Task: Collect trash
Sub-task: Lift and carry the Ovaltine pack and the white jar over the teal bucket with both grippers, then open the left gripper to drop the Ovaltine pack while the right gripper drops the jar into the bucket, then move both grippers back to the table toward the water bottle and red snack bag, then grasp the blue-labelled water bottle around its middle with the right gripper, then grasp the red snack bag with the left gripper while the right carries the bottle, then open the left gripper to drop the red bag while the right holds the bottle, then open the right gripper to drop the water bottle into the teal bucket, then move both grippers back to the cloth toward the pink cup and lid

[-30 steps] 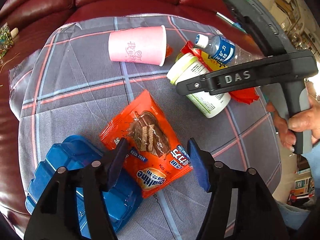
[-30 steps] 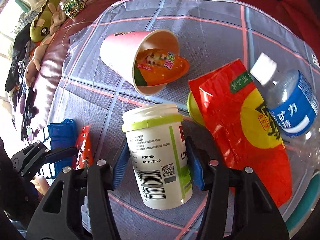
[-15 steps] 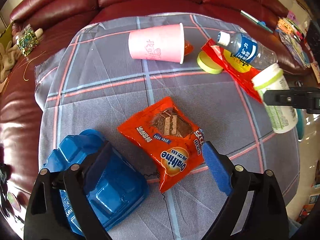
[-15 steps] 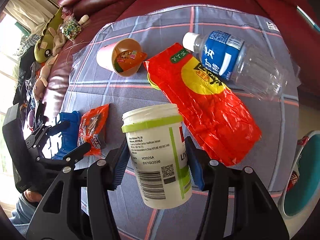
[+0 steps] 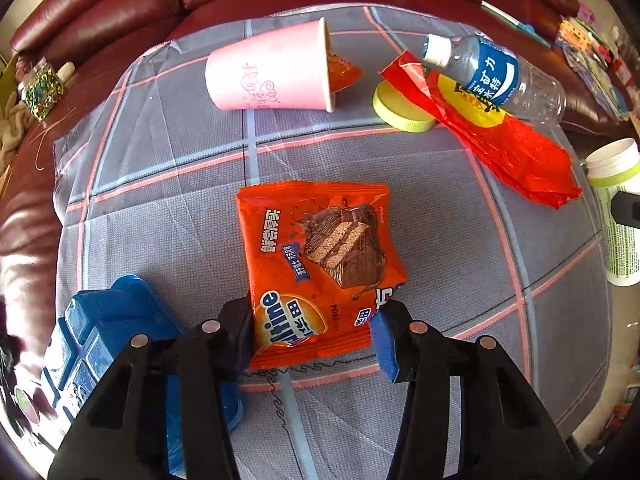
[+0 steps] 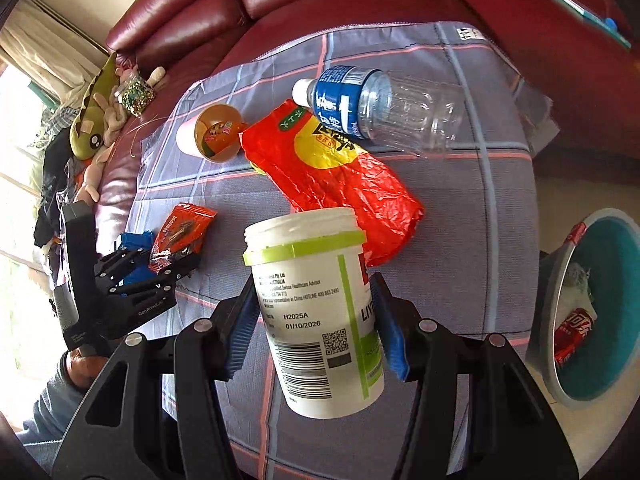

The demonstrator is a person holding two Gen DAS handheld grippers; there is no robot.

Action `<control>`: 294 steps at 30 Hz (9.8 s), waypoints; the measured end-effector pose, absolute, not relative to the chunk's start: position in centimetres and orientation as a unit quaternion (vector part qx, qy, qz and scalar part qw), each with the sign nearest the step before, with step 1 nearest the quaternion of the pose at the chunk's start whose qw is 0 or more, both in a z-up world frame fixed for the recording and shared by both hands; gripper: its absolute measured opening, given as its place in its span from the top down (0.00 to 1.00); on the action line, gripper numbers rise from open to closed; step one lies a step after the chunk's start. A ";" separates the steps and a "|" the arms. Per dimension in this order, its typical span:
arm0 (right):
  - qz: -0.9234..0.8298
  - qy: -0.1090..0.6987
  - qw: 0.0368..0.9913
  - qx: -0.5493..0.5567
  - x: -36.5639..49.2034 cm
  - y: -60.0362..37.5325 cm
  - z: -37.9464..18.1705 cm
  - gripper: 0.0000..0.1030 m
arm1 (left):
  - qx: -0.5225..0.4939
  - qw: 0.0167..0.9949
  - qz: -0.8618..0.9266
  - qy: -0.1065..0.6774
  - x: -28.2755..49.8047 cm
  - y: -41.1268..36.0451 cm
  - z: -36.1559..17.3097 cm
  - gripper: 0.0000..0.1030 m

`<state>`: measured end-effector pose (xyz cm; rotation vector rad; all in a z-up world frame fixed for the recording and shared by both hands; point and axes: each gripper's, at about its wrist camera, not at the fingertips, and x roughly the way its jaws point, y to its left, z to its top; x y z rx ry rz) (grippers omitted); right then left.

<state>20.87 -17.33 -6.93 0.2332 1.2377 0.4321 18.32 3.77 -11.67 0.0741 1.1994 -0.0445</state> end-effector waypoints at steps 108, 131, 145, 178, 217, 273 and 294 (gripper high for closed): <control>0.051 0.598 0.796 0.077 23.8 -33.6 -7.7 0.14 | 0.050 0.817 -0.193 0.541 21.9 -17.6 -9.0 0.04; 0.214 0.591 0.716 -0.304 36.2 -10.7 -9.2 0.21 | -0.062 0.826 -0.099 0.551 25.7 -1.1 -11.5 0.04; 0.223 0.654 0.707 -0.150 38.1 -14.3 -12.2 0.36 | -0.080 0.820 -0.098 0.558 26.6 -0.8 -12.4 0.04; 0.125 0.632 0.764 0.030 24.4 -31.0 -10.5 0.36 | 0.069 0.851 -0.091 0.512 26.2 -15.1 -10.9 0.93; -0.050 0.554 0.805 0.208 12.8 -52.0 -8.1 0.36 | 0.123 0.791 -0.343 0.492 18.6 -38.3 -7.7 0.92; -0.039 0.617 0.763 0.188 18.1 -49.2 -12.8 0.14 | 0.099 0.800 -0.290 0.517 19.6 -30.5 -9.5 0.04; -0.020 0.611 0.783 0.120 15.9 -40.0 -7.3 0.14 | 0.043 0.817 -0.263 0.511 18.0 -23.7 -6.9 0.04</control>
